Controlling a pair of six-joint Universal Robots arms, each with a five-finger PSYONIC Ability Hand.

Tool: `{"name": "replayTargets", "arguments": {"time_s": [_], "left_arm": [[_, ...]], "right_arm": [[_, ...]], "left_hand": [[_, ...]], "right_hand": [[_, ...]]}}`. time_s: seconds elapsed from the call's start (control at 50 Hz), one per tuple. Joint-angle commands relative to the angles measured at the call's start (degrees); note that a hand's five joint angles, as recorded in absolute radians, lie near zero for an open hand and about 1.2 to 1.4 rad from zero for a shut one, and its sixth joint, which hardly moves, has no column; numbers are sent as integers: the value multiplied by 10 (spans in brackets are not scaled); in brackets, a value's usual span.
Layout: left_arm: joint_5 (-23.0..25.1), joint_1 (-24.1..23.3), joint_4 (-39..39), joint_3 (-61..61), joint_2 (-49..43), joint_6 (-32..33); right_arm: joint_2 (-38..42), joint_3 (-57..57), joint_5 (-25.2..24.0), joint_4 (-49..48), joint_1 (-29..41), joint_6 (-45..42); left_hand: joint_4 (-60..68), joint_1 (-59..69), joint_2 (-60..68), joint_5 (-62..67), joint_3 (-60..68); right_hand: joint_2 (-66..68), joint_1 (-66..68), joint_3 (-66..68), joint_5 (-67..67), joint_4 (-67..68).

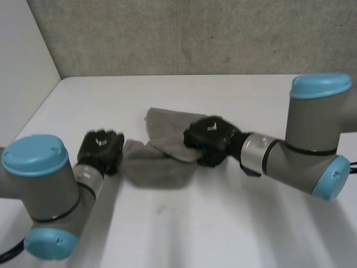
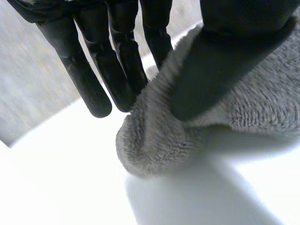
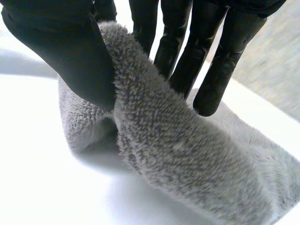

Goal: Fold the towel.

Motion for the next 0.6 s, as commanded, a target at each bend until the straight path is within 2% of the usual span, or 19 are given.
{"name": "replayTargets", "arguments": {"time_s": [0.02, 0.04, 0.08, 0.18, 0.28, 0.32, 0.36, 0.38, 0.42, 0.44, 0.48, 0.6], "left_arm": [[0, -33, -78, -9, 10, -5], [1, -43, -88, -4, 21, -5], [3, -52, -94, 5, 40, -6], [9, -63, -77, 35, 77, -4], [17, -66, -45, 86, 68, -2], [32, -65, -42, 105, 51, -2], [85, -65, -47, 136, 3, -4], [85, -65, -48, 136, 3, -4], [147, -64, -63, 143, -32, -4], [147, -64, -63, 143, -32, -4], [186, -64, -82, 145, -60, -1], [198, -65, -85, 153, -90, 0]], "right_arm": [[29, 20, 4, 12, 4, -39], [29, 20, 4, 12, 4, -39], [22, 38, 4, 12, 4, -40], [-6, 72, 2, 12, -1, -47], [-54, 125, -6, 2, -18, -56], [-65, 137, -8, -2, -26, -62], [-73, 146, -8, -4, -34, -67], [-78, 153, -7, -7, -39, -69], [-79, 156, -7, -10, -40, -69], [-80, 157, -7, -11, -41, -69], [-80, 159, -7, -13, -42, -70], [-74, 164, -7, -18, -45, -70]], "left_hand": [[-313, -317, -312, -321, -313], [-364, -368, -363, -372, -364], [-376, -380, -375, -384, -376], [-379, -383, -379, -388, -379], [-364, -368, -363, -373, -364], [-359, -363, -358, -368, -359], [-354, -358, -353, -363, -354], [-354, -358, -353, -362, -354], [-354, -358, -353, -362, -354], [-354, -358, -353, -362, -354], [-354, -358, -353, -362, -354], [-349, -353, -348, -357, -349]], "right_hand": [[131, 189, 120, 186, 114], [131, 189, 120, 186, 114], [131, 189, 120, 186, 114], [131, 189, 120, 186, 114], [131, 189, 120, 186, 114], [131, 189, 120, 186, 114], [131, 189, 120, 186, 114], [131, 189, 120, 186, 114], [131, 189, 120, 186, 114], [131, 189, 120, 186, 114], [131, 189, 120, 186, 114], [131, 189, 120, 186, 114]]}}
